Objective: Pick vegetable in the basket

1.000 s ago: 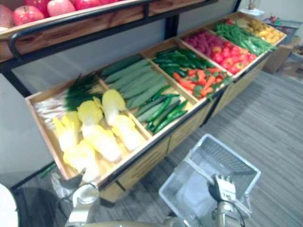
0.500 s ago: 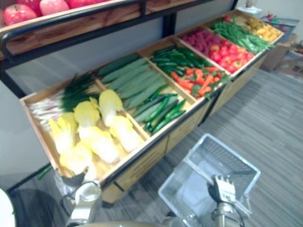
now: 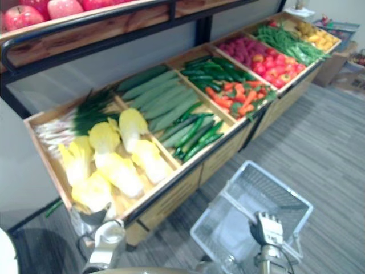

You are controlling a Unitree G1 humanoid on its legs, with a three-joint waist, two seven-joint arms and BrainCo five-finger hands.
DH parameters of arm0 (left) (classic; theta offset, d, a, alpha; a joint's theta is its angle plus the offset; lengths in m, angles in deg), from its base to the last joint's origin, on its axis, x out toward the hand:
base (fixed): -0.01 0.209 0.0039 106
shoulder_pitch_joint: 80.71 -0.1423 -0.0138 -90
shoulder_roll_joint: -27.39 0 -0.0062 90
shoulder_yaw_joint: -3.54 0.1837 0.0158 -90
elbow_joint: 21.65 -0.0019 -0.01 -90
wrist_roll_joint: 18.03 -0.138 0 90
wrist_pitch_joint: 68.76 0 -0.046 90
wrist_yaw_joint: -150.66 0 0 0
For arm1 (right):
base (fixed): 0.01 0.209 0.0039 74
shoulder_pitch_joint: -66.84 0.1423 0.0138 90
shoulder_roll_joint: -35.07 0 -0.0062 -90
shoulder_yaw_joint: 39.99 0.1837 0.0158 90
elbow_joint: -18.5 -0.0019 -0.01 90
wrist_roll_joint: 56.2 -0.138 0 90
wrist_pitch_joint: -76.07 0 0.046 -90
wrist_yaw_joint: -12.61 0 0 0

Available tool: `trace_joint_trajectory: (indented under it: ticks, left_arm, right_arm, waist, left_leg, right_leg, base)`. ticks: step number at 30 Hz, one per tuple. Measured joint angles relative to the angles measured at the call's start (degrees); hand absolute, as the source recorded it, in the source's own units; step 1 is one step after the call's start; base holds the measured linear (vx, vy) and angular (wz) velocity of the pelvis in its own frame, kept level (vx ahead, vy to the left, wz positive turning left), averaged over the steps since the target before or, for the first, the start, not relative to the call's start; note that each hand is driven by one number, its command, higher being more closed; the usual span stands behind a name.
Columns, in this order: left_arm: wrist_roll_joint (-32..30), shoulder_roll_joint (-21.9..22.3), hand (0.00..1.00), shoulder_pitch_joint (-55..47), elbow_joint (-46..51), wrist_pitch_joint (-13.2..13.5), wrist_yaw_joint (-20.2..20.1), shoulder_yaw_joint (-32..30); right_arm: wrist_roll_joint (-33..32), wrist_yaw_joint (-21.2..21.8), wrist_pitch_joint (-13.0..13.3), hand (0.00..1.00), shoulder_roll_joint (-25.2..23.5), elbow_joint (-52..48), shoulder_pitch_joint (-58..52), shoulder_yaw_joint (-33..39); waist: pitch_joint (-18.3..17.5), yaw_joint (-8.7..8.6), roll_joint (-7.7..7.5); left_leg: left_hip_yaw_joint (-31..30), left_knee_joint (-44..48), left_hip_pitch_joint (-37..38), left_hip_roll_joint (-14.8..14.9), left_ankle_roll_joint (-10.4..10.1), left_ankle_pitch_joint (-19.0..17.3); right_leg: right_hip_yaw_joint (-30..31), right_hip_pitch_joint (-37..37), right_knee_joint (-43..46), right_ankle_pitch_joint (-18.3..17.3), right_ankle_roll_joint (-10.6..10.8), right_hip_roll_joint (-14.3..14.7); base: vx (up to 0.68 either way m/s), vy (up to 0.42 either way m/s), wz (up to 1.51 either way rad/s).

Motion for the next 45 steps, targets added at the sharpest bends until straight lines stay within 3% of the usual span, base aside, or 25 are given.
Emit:
trace_joint_trajectory:
  ticks: [13, 17, 23, 38, 42, 45]
  left_arm:
    - [0.14, -0.11, 0.0, 3.7, -7.62, 0.4, 6.23, -0.33]
    - [0.16, -0.08, 0.0, 4.42, -9.81, 0.4, 8.78, -0.71]
    - [-0.25, -0.14, 0.0, 4.51, -10.37, 0.39, 10.22, -0.69]
    - [-0.94, -0.94, 0.0, 4.71, -11.99, 0.29, 9.75, 1.49]
    - [-1.95, -0.9, 0.0, 4.97, -12.03, 0.3, 5.7, 3.18]
    - [-2.27, -0.9, 0.0, 5.99, -14.08, 0.3, 5.22, 3.88]
  right_arm:
    - [-0.04, -1.15, 0.23, 1.0, 0.17, -0.01, -0.05, -1.27]
    - [-0.21, -1.45, 0.3, 1.0, 0.2, -0.12, 0.04, -1.35]
    - [-0.57, -1.76, 1.28, 1.0, 0.97, -0.34, 0.05, -2.36]
    - [-0.59, -2.78, 1.73, 1.0, 1.1, -0.51, -0.01, -3.33]
    - [-0.61, -3.16, 1.77, 1.0, 1.09, -0.53, 0.05, -3.92]
    - [-0.93, -3.21, 1.81, 1.0, 1.08, -0.53, 0.08, -4.29]
  waist:
    - [0.13, -0.18, -0.11]
    - [0.28, -1.41, 0.12]
    - [0.43, -1.39, 0.34]
    - [0.56, -1.39, 0.5]
    - [0.71, -1.59, 0.25]
    - [0.93, -1.58, 0.01]
  left_leg:
    - [1.64, -0.05, -0.01, 0.57, -0.64, -0.44]
    - [1.77, 0.05, -0.12, 0.9, -0.96, -0.65]
    - [2.2, 0.27, -0.08, 1.69, -1.48, -0.92]
    - [2.36, 0.28, 0.33, 2.26, -1.81, -0.95]
    - [2.43, 0.29, 0.39, 2.3, -1.84, -0.96]
    - [2.55, 0.29, 0.46, 2.31, -1.87, -0.99]
  right_leg:
    - [1.61, -1.0, -0.02, -0.28, -0.41, 0.74]
    - [1.67, -1.16, -0.04, -0.4, -0.6, 1.11]
    - [1.97, -1.29, -0.12, -0.63, -0.98, 1.93]
    - [1.87, -0.94, -0.09, -0.83, -1.28, 2.38]
    - [1.91, -0.9, -0.1, -0.83, -1.28, 2.4]
    - [1.97, -0.86, -0.11, -0.83, -1.29, 2.48]
  base:
    - [0.0, -0.002, -0.06]
    - [0.02, -0.013, -0.02]
    - [0.02, -0.017, -0.02]
    - [0.0, -0.005, 0.0]
    - [0.0, 0.0, 0.0]
    - [0.0, 0.0, 0.0]
